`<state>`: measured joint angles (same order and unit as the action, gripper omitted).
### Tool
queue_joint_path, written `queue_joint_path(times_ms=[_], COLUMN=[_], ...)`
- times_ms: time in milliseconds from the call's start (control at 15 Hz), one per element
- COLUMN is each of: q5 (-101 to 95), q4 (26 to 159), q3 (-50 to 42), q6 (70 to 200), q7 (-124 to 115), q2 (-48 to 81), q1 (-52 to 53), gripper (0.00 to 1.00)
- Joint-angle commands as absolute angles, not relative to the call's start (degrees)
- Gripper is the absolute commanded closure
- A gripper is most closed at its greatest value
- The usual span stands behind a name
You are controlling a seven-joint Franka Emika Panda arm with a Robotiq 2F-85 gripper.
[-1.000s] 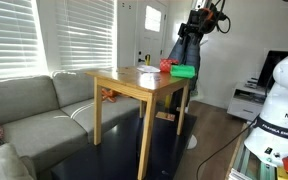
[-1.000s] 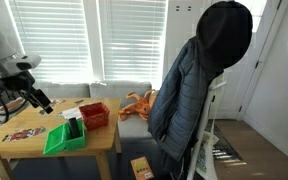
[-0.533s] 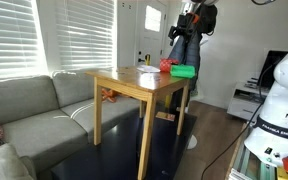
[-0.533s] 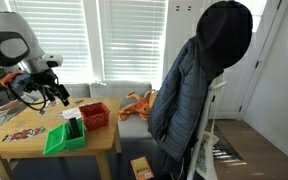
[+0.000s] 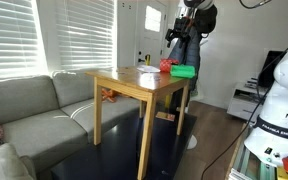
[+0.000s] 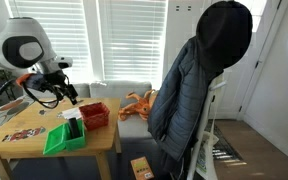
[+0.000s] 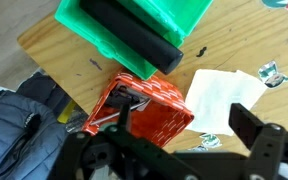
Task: Move the red basket to the left
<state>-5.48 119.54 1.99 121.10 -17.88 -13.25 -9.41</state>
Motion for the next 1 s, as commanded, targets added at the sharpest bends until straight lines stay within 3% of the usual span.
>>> queue_joint_path(times_ms=[0,933], q5=[-5.8,-6.9], q4=[119.4,101.5], q3=[0.7,-3.1], q6=[120.9,120.8], q7=[-18.1,-39.2], q2=[-13.2,7.7], q1=[-8.0,-7.2], gripper=[0.00,0.00])
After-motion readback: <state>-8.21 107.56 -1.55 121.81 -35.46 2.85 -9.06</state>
